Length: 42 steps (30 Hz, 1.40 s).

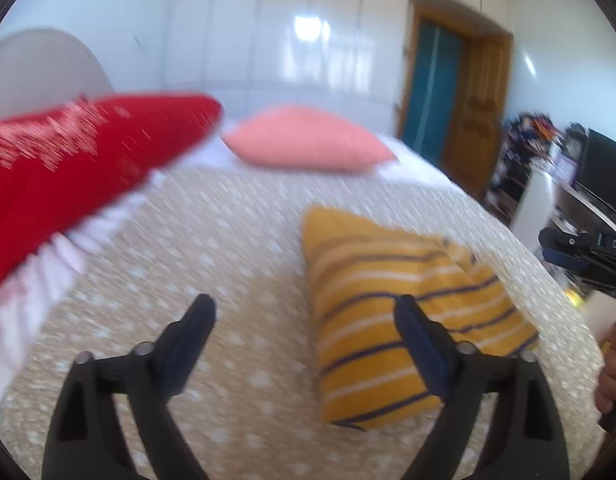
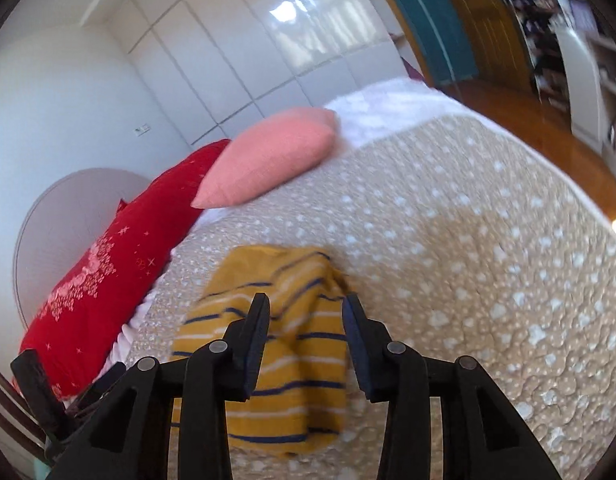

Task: Fold small clothes

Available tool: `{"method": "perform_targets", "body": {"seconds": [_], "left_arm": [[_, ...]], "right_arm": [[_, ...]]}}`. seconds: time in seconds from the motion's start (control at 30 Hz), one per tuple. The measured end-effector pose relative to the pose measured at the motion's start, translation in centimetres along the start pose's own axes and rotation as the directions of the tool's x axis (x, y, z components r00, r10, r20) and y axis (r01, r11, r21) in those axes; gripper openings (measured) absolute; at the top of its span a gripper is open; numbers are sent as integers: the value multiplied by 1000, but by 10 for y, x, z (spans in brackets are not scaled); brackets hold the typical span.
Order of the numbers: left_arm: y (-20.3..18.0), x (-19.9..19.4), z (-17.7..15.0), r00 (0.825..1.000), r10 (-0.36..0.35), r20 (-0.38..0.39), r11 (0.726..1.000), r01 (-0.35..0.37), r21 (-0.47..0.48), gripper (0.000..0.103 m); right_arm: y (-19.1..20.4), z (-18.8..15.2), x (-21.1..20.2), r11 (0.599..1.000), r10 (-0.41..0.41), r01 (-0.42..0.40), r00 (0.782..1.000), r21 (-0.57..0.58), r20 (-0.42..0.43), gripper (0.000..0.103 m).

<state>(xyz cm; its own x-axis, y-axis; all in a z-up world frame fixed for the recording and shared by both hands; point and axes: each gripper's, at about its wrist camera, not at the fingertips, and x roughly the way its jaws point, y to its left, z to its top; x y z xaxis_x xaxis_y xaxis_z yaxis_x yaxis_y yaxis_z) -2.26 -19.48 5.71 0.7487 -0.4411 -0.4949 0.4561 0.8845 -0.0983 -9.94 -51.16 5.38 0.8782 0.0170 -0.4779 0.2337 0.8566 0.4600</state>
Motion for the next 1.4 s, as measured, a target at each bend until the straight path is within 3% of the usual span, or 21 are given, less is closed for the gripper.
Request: {"method": "perform_targets", "body": {"seconds": [0.13, 0.3, 0.43, 0.57, 0.77, 0.87, 1.13, 1.23, 1.33, 1.4], "left_arm": [[22, -20, -4, 983, 103, 149, 994, -106, 12, 103], [47, -30, -13, 963, 170, 211, 982, -182, 42, 103], [64, -34, -12, 964, 180, 197, 983, -184, 0, 103], [83, -36, -9, 965, 194, 175, 981, -187, -57, 103], [97, -42, -8, 966, 194, 170, 976, -174, -129, 103], [99, -40, -7, 970, 186, 156, 976, -164, -142, 103], [98, -42, -8, 965, 191, 180, 978, -172, -118, 103], [101, -44, -7, 965, 191, 178, 976, -168, -135, 103], [102, -37, -6, 978, 182, 99, 976, -167, -143, 103], [102, -32, -8, 989, 136, 52, 981, -127, -145, 103]], "right_arm": [[41, -12, 12, 994, -29, 26, 999, -102, -29, 42], [70, -29, 58, 987, -74, 55, 990, -151, -120, 41], [76, -48, 105, 985, -124, 97, 971, -140, -204, 43], [90, -57, 115, 973, -155, 114, 967, -203, -201, 55], [120, -49, 89, 956, -123, 82, 984, -283, -131, 52], [129, -52, 119, 949, -154, 85, 965, -302, -212, 40], [148, -40, 195, 939, -223, 129, 934, -318, -278, 44], [151, -40, 179, 941, -212, 125, 942, -315, -259, 44], [143, -41, 141, 958, -160, 101, 964, -267, -211, 46], [131, -48, 113, 970, -151, 109, 971, -219, -185, 54]]}}
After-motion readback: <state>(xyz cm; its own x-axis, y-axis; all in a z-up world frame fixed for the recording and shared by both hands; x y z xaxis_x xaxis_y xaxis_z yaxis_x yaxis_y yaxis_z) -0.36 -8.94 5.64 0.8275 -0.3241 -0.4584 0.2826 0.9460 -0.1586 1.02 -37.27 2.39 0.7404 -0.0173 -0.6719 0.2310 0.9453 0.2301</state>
